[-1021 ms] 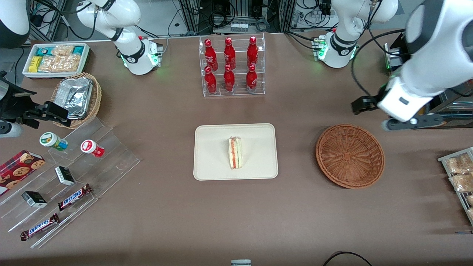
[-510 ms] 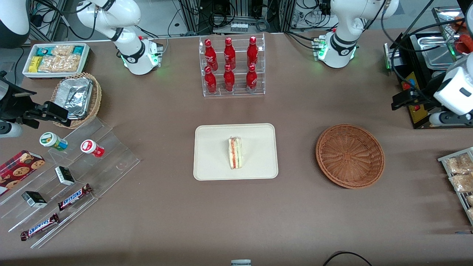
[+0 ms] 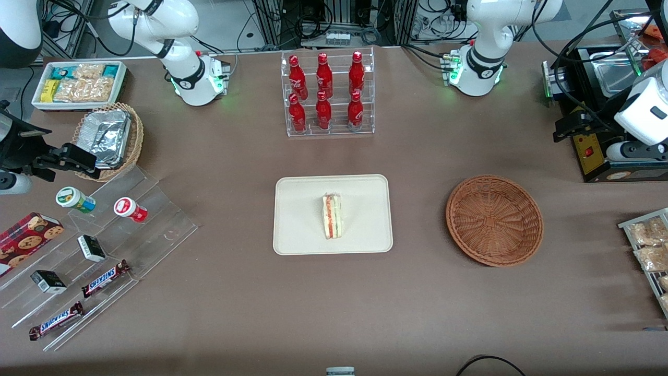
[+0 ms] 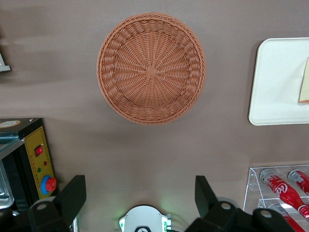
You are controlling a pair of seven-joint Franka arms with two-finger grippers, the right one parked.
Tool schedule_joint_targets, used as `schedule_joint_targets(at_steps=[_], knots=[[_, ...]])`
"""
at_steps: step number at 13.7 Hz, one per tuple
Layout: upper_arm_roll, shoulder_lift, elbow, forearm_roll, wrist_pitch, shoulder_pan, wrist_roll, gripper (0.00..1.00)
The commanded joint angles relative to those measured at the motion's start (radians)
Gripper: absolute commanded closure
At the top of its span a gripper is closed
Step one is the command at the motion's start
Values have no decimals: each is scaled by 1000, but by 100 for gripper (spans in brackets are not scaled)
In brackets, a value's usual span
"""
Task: Place sandwich from basket to tray
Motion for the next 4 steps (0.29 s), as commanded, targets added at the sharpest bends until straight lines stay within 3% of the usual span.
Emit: schedule_joint_targets(at_steps=[1,4], knots=[[-19,-13,-1,33,5,19,7,1],[-26,-15,-10,102,3,13,6,1]])
